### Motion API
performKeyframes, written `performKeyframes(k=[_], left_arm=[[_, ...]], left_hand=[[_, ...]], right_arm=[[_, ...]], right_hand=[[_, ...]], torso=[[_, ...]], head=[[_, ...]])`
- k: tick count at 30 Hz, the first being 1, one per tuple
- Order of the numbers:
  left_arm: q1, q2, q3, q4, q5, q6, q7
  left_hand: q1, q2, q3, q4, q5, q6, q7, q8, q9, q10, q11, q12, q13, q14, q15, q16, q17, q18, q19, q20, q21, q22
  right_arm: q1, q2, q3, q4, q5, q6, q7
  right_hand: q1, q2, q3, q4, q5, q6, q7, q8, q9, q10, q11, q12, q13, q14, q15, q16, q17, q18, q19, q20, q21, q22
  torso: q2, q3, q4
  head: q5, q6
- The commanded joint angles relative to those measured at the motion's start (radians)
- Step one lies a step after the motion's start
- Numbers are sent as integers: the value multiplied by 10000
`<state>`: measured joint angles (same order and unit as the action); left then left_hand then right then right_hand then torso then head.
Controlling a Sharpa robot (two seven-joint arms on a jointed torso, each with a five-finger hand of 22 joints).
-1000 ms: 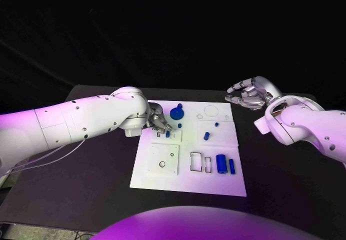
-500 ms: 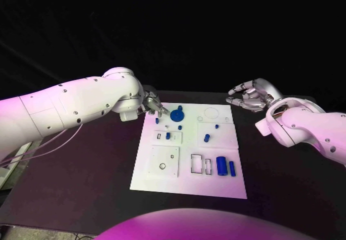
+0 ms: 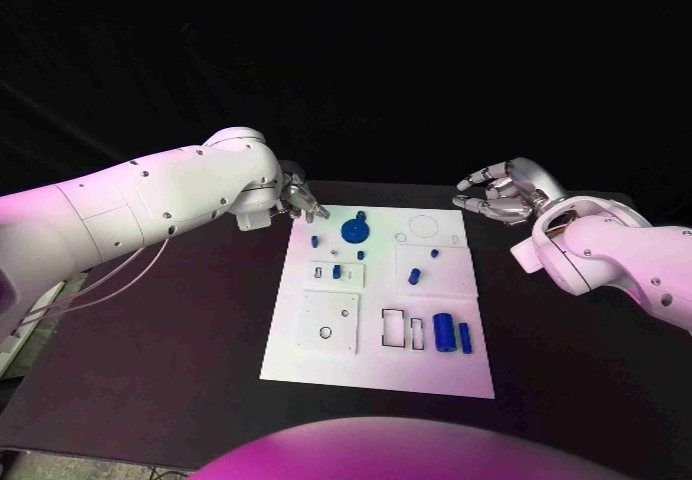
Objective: Assemble the parts on the task board
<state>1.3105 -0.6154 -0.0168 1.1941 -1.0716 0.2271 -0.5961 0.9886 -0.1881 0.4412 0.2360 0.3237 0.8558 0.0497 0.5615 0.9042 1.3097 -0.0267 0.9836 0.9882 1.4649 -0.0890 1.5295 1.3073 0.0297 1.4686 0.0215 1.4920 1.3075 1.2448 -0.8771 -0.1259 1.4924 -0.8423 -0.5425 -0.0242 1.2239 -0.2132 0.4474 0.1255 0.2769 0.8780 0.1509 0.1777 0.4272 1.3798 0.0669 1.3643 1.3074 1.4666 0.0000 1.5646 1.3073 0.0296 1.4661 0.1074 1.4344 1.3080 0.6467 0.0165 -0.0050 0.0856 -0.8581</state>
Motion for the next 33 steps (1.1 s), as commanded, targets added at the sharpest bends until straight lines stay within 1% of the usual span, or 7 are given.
performKeyframes(k=[1, 3, 5, 7, 15, 26, 33], left_arm=[[-64, 142, -60, -282, -131, 367, 230], [-104, 229, -111, -446, -102, 406, 263], [-154, 325, -155, -608, -71, 447, 299], [-185, 389, -175, -707, -41, 476, 320], [-265, 617, -249, -1117, 70, 665, 364], [-304, 696, -278, -1233, 178, 817, 361], [-323, 722, -326, -1339, 195, 938, 331]], left_hand=[[78, 0, -54, 12, 29, -11, -6, -27, -11, -38, 19, 53, 7, 958, 57, -12, 2215, -52, 475, 58, -16, 1984], [86, 6, -55, 16, 28, -7, -7, -29, -14, -42, 20, 47, 1, 958, 58, -12, 2215, -51, 473, 59, -20, 1981], [100, 15, -56, 21, 28, -5, -7, -33, -18, -43, 20, 50, 3, 959, 59, -10, 2218, -51, 474, 60, -19, 1982], [100, 15, -56, 21, 28, -5, -7, -33, -18, -43, 20, 50, 3, 959, 59, -10, 2218, -51, 474, 60, -19, 1982], [135, 29, -87, 61, -1, -19, 2, -67, -43, -64, 33, 41, -8, 959, 66, -7, 2220, -49, 471, 67, -25, 1979], [188, 49, -122, 109, -24, -56, 19, -128, -85, -87, 47, 38, -15, 960, 78, -5, 2221, -46, 463, 77, -40, 1971], [230, 73, -129, 123, -38, -58, 22, -149, -102, -101, 51, 32, -24, 961, 83, 0, 2226, -46, 463, 82, -41, 1972]], right_arm=[[-16, 15, 1, -7, -44, 95, 70], [-19, 24, 1, -10, -44, 91, 72], [-21, 37, 1, -13, -44, 87, 76], [-23, 48, 1, -15, -44, 85, 79], [-27, 70, 1, -16, -44, 77, 84], [-28, 78, 2, -7, -44, 79, 81], [-28, 77, 2, -5, -44, 76, 79]], right_hand=[[-104, -7, 44, 0, 30, -21, -23, 61, 12, -46, -2, -45, 349, 996, -18, -6, 2476, 78, 165, -9, -67, 1959], [-104, -7, 44, 0, 30, -21, -23, 61, 12, -46, -2, -45, 349, 996, -18, -6, 2476, 78, 165, -9, -67, 1959], [-104, -7, 44, 0, 30, -21, -23, 61, 12, -46, -2, -45, 349, 996, -18, -6, 2476, 78, 165, -9, -67, 1959], [-124, -14, 111, -18, -3, -35, -23, 68, 27, -58, -2, -60, 333, 995, -21, -8, 2472, 81, 158, -11, -86, 1952], [-124, -14, 111, -18, -3, -35, -23, 68, 27, -58, -2, -60, 333, 995, -21, -8, 2472, 81, 158, -11, -86, 1952], [-124, -14, 111, -18, -3, -35, -23, 68, 27, -58, -2, -60, 333, 995, -21, -8, 2472, 81, 158, -11, -86, 1952], [-124, -14, 111, -18, -3, -35, -23, 68, 27, -58, -2, -60, 333, 995, -21, -8, 2472, 81, 158, -11, -86, 1952]], torso=[[-6, 2, 1], [-8, 13, 9], [-7, 11, 7], [-7, 7, -1], [-5, 17, -10], [-10, 19, -3], [-12, 14, 5]], head=[[8, -33], [16, -40], [21, -41], [21, -53], [30, -71], [7, -90], [10, -105]])
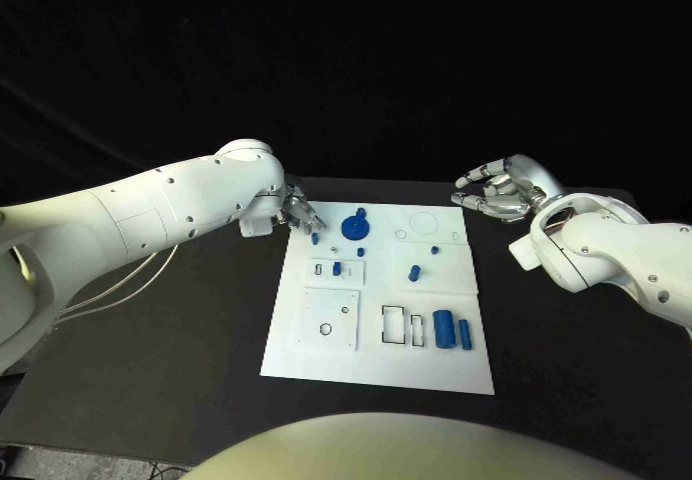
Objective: Assemble the parts on the task board
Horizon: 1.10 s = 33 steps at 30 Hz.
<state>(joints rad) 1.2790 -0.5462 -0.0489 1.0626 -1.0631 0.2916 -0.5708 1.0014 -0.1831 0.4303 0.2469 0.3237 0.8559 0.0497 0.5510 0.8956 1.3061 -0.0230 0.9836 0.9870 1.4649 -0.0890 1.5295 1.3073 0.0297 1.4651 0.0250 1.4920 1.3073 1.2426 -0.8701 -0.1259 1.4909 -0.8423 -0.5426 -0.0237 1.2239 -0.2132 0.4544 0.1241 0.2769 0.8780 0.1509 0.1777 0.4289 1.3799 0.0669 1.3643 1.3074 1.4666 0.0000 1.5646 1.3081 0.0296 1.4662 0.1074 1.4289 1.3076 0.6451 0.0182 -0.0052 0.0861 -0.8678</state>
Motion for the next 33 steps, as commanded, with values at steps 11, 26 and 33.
performKeyframes(k=[11, 26, 33], left_arm=[[-40, 12, -52, 28, 145, 419, 57], [-86, 39, -100, -22, 199, 234, 126], [-89, 34, -102, -9, 310, -84, 230]], left_hand=[[314, 120, -16, 15, -38, -38, 21, -93, -66, -92, 22, 42, -12, 960, 94, 4, 2229, -45, 497, 62, -47, 1975], [946, 507, 186, -44, -739, 21, 3, -176, -162, -124, 12, 98, -4, 962, 95, 14, 2235, -44, 503, 68, -56, 1990], [1496, 770, 820, -311, -1439, 33, -39, -180, -189, -142, -16, 128, -23, 962, 72, 18, 2235, -48, 515, 57, -56, 2012]], right_arm=[[-6, 17, 2, 10, -44, 83, 69], [-6, 20, 2, 4, -44, 73, 57], [-6, 22, 2, -1, -45, 84, 51]], right_hand=[[-125, -14, 41, -4, -2, -35, -23, 68, 10, -59, -2, -60, 334, 995, -21, -8, 2464, 82, 158, -11, -31, 1957], [-147, -20, 93, -15, 3, -44, -22, 75, 22, -54, -3, -56, 337, 994, -21, -10, 2460, 79, 164, -13, -27, 1961], [-147, -20, 93, -15, 3, -44, -22, 75, 22, -54, -3, -56, 337, 994, -21, -10, 2460, 79, 164, -13, -27, 1961]], torso=[[-6, 0, 5], [-2, 0, 4], [3, -5, 8]], head=[[12, -24], [11, -25], [5, -43]])
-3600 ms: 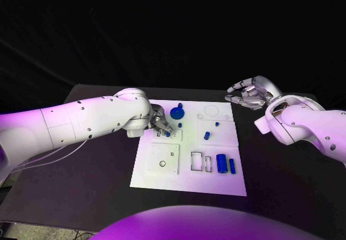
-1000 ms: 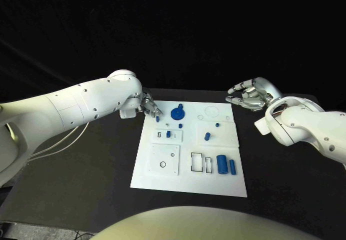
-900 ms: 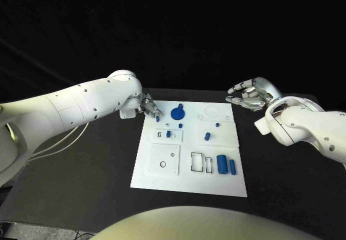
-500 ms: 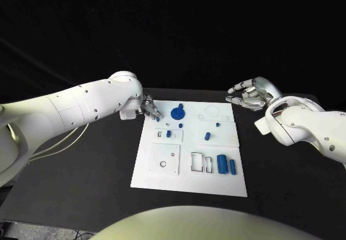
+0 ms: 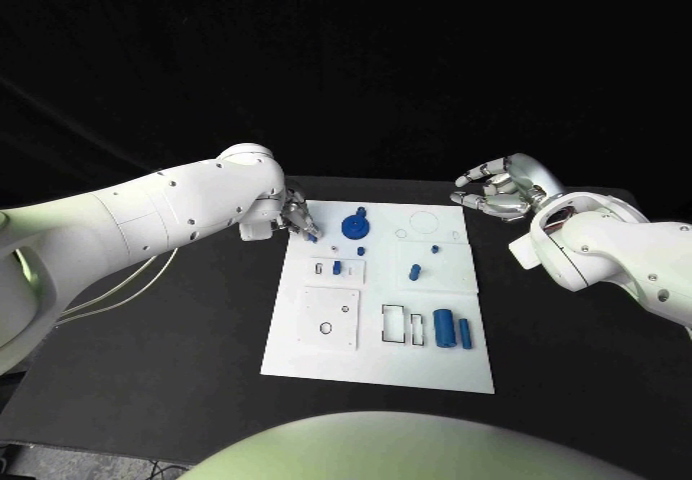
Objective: Assemble the parts on the task board
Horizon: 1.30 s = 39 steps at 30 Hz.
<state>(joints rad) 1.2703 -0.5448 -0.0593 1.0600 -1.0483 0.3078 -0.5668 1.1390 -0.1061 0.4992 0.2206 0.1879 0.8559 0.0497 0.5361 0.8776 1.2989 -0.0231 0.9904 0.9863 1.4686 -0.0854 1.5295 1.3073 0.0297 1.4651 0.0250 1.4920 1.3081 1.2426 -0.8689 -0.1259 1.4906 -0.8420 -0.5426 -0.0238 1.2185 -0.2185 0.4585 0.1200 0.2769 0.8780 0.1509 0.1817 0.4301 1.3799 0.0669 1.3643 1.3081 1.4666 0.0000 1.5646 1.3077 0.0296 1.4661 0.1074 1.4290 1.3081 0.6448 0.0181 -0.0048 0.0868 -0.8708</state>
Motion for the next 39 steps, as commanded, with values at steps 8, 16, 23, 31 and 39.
performKeyframes(k=[8, 16, 23, 31, 39], left_arm=[[-2, -18, 3, 19, 555, -633, 340], [-2, -203, 10, 166, 1425, -882, 394], [-5, -618, 15, 824, 1964, -1234, 485], [-97, -1139, -16, 1794, 1820, -1430, 575], [-334, -1626, -30, 2707, 411, -1507, 756]], left_hand=[[427, 64, 1258, -644, -111, 36, -93, 286, 206, -33, -56, 87, -56, 929, 0, 34, 2247, -57, 542, 18, -36, 2047], [73, 28, 2799, -1429, 193, -86, -58, 926, 629, -17, -31, -84, -308, 920, 8, 5, 2211, -57, 544, 24, -55, 2071], [-255, -45, 3244, -1783, 550, -43, -50, 1114, 686, 53, -25, -113, -386, 926, -3, 27, 2232, -55, 542, 18, -70, 2079], [-436, -69, 3385, -1954, 833, 6, -56, 1187, 683, 89, -30, -161, -462, 925, -24, 22, 2224, -56, 547, 0, -67, 2090], [-470, -67, 3481, -2062, 809, 37, -69, 1201, 646, 96, -46, -193, -503, 929, -27, 39, 2242, -55, 543, -5, -75, 2089]], right_arm=[[-6, 16, 2, -11, -47, 102, 48], [-6, 15, 1, -26, -47, 120, 41], [-8, -6, 1, -40, -47, 131, 32], [-13, -18, 0, -53, -47, 138, 27], [-35, -34, 0, -60, -47, 146, 29]], right_hand=[[-93, 33, 52, 26, 3, -44, -22, 35, 10, -54, -3, -56, 329, 994, -22, -10, 2464, 79, 164, -13, -27, 1956], [-115, 34, 96, 19, 7, -40, -23, 47, 22, -44, -4, -47, 337, 990, -23, -16, 2451, 78, 168, -15, -27, 1958], [-115, 34, 96, 19, 7, -40, -23, 47, 22, -44, -4, -47, 337, 990, -23, -16, 2451, 78, 168, -15, -27, 1958], [-135, 31, 103, 25, 3, -37, -22, 52, 27, -44, -3, -48, 334, 991, -23, -15, 2453, 81, 159, -15, -43, 1951], [-152, 27, 110, 28, 2, -36, -23, 56, 31, -38, -3, -43, 339, 990, -23, -17, 2448, 84, 154, -15, -54, 1946]], torso=[[-5, 1, 3], [-20, 11, 8], [-32, 11, 38], [-56, 15, 57], [-64, 19, 78]], head=[[13, -18], [51, -18], [48, -18], [78, -18], [79, -18]])
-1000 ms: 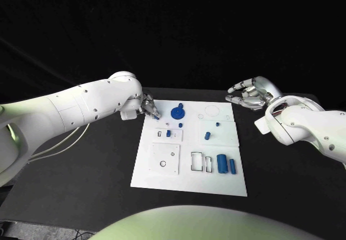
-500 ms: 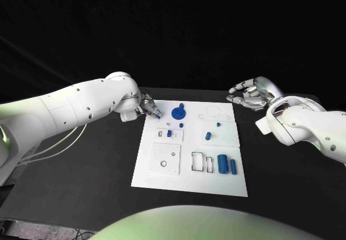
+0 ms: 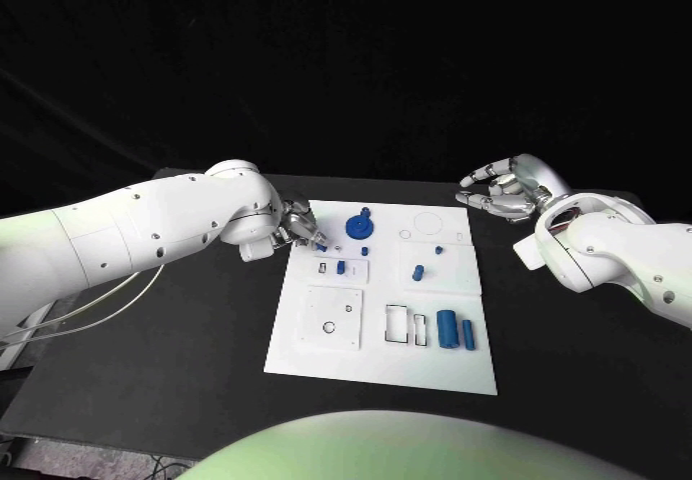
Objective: Assemble the parts on the task board
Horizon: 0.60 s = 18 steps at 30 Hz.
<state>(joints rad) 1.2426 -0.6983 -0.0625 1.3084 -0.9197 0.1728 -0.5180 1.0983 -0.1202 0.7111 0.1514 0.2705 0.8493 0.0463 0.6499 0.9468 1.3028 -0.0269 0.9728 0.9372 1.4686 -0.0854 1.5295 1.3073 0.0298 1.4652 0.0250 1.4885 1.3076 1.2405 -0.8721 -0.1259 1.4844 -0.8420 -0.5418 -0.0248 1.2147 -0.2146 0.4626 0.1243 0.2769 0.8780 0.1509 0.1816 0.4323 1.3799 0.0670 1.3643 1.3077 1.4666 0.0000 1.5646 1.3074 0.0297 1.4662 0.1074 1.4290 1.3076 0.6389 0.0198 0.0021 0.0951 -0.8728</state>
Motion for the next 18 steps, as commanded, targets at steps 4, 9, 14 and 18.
performKeyframes(k=[4, 9, 14, 18], left_arm=[[-190, -254, -1, 549, -1457, -104, 301], [-335, -340, 1, 759, -1758, -11, 269], [-397, -335, 9, 824, -1861, 36, 185], [-412, -301, 11, 842, -1896, 54, 135]], left_hand=[[-92, 71, 1412, -1413, -34, 124, -38, 73, -70, 63, -13, -43, -47, 931, -30, 45, 2248, -55, 543, -8, -40, 2095], [-107, 71, 1436, -1431, -51, 132, -39, 76, -83, 69, -15, -48, -56, 931, -31, 46, 2248, -55, 542, -10, -42, 2095], [-118, 76, 1457, -1442, -59, 136, -41, 78, -93, 68, -16, -60, -70, 931, -31, 46, 2248, -56, 543, -10, -41, 2097], [-137, 81, 1480, -1455, -64, 146, -41, 83, -105, 85, -16, -43, -56, 936, -33, 66, 2269, -59, 551, -12, -29, 2106]], right_arm=[[-25, -7, 0, 0, -47, 144, 39], [-44, -7, 0, 0, -45, 151, 46], [-60, -1, 0, 3, -42, 158, 51], [-65, 1, 0, 4, -41, 158, 50]], right_hand=[[-114, -13, 68, -14, 2, -35, -23, 56, 9, -38, -3, -43, 343, 989, -23, -17, 2451, 84, 153, -15, -54, 1951], [-138, -17, 75, -7, 4, -34, -23, 60, 13, -48, -3, -54, 330, 987, -23, -22, 2441, 91, 138, -15, -82, 1939], [-138, -17, 75, -7, 4, -34, -23, 60, 13, -48, -3, -54, 330, 987, -23, -22, 2441, 91, 138, -15, -82, 1939], [-138, -17, 75, -7, 4, -34, -23, 60, 13, -48, -3, -54, 330, 987, -23, -22, 2441, 91, 138, -15, -82, 1939]], torso=[[6, -8, 5], [9, -12, -2], [23, -10, -27], [28, 0, -28]], head=[[30, 2], [46, 2], [67, 2], [63, 2]])
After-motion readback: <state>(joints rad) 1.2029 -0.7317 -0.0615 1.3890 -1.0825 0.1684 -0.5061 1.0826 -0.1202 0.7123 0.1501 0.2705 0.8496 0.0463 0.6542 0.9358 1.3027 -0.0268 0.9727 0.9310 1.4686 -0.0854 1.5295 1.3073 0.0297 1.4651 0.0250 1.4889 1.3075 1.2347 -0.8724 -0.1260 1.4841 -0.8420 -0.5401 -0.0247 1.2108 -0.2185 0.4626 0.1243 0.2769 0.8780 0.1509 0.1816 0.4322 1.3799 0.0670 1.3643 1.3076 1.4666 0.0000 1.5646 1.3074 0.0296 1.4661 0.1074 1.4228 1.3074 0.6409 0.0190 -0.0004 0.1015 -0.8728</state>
